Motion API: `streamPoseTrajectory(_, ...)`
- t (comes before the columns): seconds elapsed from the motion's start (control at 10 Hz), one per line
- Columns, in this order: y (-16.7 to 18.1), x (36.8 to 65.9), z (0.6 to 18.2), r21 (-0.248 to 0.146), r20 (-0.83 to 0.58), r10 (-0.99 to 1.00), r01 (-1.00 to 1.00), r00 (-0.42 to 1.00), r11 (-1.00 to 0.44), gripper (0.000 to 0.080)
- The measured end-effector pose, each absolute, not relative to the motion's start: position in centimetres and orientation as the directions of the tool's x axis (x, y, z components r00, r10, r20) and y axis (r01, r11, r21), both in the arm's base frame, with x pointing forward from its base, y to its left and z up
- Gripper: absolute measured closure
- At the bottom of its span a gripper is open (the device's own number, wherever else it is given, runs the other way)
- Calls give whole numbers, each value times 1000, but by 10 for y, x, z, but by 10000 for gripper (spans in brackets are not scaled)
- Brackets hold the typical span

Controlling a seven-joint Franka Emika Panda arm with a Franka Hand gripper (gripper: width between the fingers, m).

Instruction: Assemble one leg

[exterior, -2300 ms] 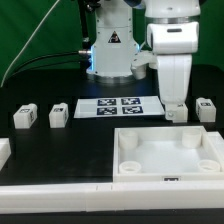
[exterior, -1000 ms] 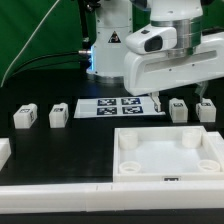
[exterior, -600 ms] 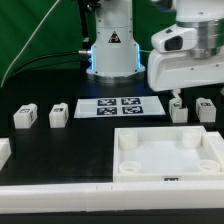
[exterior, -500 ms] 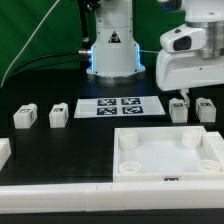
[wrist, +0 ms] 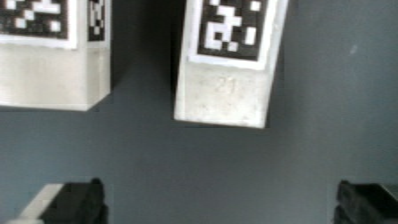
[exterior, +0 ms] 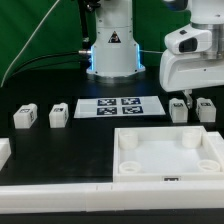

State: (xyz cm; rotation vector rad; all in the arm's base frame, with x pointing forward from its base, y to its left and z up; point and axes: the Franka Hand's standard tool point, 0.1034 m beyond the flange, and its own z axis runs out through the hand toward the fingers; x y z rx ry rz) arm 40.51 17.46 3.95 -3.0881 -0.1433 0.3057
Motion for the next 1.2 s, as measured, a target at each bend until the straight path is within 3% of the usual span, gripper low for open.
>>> streamPoseTrajectory(0.5,182,388,30,7,-611,70,94,788,-996,151)
streamPoseTrajectory(1.2,194,387,24,15,-649,67,101,758,-995,151)
